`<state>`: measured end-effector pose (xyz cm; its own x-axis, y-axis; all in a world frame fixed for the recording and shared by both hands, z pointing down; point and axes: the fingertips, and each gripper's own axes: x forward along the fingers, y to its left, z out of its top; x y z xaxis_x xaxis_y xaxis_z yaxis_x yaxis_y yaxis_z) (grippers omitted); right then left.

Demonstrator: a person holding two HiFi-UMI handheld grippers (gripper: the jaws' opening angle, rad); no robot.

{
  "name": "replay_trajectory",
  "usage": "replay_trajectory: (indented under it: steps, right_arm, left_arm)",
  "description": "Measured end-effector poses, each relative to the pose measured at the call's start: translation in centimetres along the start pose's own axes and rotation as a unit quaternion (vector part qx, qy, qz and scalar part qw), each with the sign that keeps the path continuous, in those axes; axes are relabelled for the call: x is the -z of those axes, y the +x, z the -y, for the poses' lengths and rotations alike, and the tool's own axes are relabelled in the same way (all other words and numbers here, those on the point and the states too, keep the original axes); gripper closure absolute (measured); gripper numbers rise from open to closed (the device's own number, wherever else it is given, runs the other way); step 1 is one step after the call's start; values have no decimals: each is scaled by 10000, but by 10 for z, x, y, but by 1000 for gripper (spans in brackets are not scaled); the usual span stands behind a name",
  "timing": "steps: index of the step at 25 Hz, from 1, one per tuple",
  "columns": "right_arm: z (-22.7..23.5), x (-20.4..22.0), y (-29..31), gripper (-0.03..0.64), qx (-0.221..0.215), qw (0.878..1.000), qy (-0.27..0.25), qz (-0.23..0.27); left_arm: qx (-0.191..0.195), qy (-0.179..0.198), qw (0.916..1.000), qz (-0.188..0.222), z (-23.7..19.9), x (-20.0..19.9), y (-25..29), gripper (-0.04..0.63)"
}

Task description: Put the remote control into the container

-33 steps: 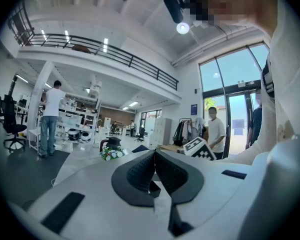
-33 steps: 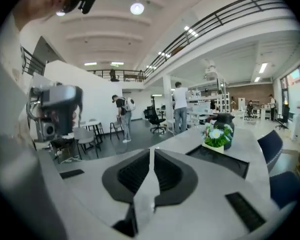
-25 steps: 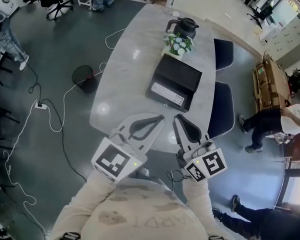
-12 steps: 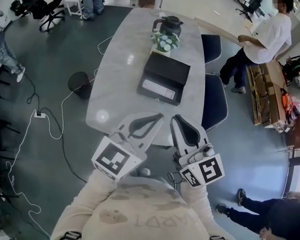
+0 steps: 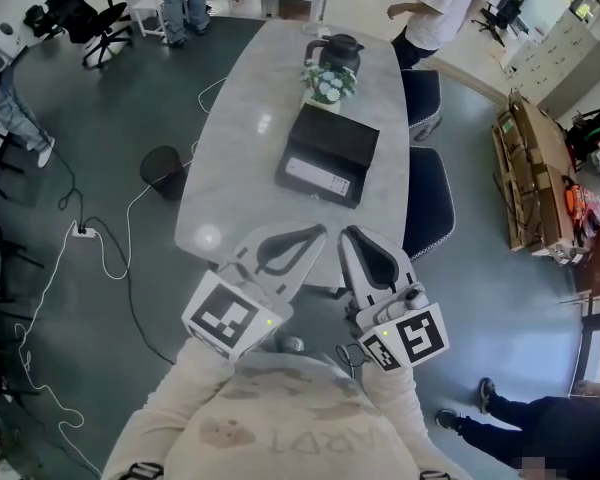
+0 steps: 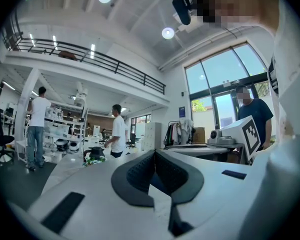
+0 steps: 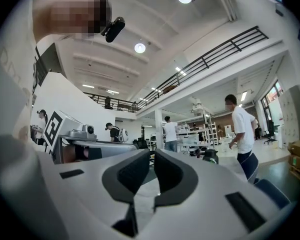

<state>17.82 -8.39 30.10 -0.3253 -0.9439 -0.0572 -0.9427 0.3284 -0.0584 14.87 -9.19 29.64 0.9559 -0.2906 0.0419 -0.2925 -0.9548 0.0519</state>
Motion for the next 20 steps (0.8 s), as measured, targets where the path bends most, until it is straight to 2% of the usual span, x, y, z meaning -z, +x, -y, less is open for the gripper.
replay_trajectory:
  steps: [20]
  right_arm:
    - [-17,-2,-2,580,-128,9999,90,35]
  left_arm:
    - [-57,66,10000,41,3,-6,-16,583]
